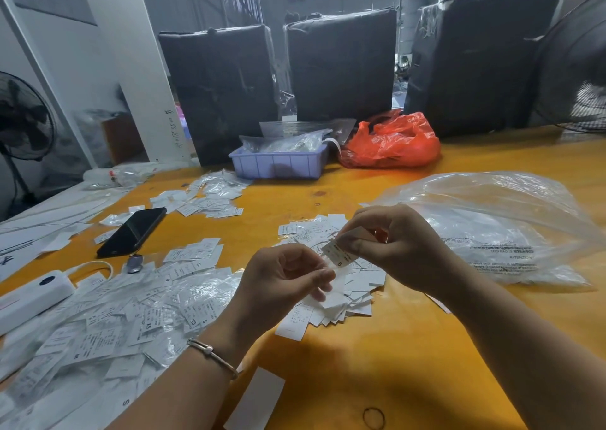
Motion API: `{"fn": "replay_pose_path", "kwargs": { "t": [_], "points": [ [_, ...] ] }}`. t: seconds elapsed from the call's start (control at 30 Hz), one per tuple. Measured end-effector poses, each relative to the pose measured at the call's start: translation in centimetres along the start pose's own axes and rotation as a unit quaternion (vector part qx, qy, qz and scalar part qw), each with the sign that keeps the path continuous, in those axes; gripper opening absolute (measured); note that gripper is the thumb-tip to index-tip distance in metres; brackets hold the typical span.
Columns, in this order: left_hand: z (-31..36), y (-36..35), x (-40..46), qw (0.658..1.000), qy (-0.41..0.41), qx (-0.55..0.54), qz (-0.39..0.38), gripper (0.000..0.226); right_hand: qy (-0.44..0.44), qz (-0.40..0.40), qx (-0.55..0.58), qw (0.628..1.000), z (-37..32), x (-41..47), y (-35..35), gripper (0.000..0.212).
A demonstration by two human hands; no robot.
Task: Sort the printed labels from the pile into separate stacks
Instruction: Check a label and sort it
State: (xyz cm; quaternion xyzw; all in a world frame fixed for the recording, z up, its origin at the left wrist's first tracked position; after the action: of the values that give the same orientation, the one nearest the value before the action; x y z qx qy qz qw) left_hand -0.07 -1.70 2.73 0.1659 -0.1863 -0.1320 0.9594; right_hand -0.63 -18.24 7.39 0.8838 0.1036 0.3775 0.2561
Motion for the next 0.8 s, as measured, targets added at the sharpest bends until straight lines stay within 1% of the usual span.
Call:
{"fn": "replay_pose_path", "kwargs": {
  "t": [0.2,0.33,0.4,0.53,0.67,0.8],
  "points": [
    [-0.1,0.1,0.1,1.0,0.004,0.019,0.008,0.014,-0.029,0.005,0.019,0.999,0.5,-0.1,0.3,0.014],
    [-0.1,0.0,0.1,1.0,0.008,0.014,0.002,0.015,-0.028,-0.014,0.03,0.999,0.4,-0.2,0.0,0.017],
    [0.0,-0.2,0.0,1.0,0.01,0.011,-0.005,0.02,-0.027,0.001,0.049,0.998,0.5,-0.2,0.1,0.016],
    [0.1,-0.2,-0.1,1.0,0.004,0.015,0.0,0.025,-0.034,0.064,0.126,0.989,0.6,-0.2,0.9,0.015],
    [0.2,0.1,-0.1,1.0,-0.004,0.019,0.011,0.019,-0.025,0.077,0.125,0.989,0.4,-0.3,1.1,0.022],
    [0.3,0.2,-0.1,1.0,-0.007,0.015,0.019,0.02,-0.021,0.07,0.107,0.992,0.3,-0.4,1.0,0.017]
  ]
}}
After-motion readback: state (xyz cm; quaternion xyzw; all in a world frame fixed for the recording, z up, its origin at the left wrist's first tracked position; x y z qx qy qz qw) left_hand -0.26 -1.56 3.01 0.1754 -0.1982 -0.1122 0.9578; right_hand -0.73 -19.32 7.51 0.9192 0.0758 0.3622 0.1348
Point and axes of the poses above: each hand's wrist, its own x-axis towards the middle knuckle, its own y-axis out of the back of the hand, z = x × y, the point moved 5 cm from there along x, towards the middle knuckle, and after that the axes turned 7 degrees about y, right-handed, at the moved point
